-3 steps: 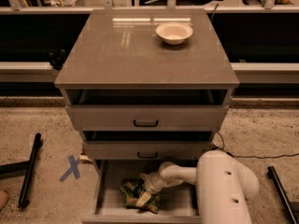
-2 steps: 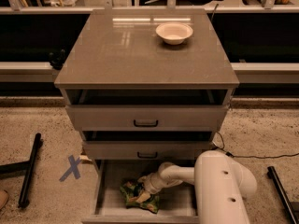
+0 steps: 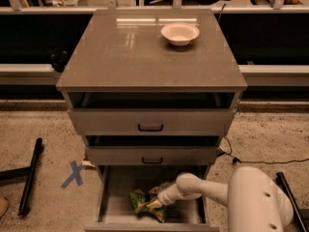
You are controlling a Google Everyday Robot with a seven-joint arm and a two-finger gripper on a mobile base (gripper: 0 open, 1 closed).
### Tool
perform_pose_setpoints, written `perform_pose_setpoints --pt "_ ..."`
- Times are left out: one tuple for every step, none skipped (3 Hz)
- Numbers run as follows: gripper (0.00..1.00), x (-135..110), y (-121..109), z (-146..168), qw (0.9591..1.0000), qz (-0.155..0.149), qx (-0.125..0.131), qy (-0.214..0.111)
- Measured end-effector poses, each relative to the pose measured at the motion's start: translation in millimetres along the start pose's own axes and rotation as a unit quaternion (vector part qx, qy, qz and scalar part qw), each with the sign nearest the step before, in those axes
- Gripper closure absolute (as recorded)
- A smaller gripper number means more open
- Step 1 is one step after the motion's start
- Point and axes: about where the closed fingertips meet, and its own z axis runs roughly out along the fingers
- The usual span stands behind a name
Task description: Pick green rice chip bag from bottom drawer and place on counter
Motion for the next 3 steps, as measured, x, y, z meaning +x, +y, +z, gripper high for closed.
perform_pose_setpoints --pt "1.0 -19 14 -49 0.9984 -0.028 0.015 -0.047" --pt "1.0 -35 32 -121 0.9928 -0.065 0.042 -0.092" --pt "1.0 -12 35 -155 0.9913 -0.051 0.073 -0.097"
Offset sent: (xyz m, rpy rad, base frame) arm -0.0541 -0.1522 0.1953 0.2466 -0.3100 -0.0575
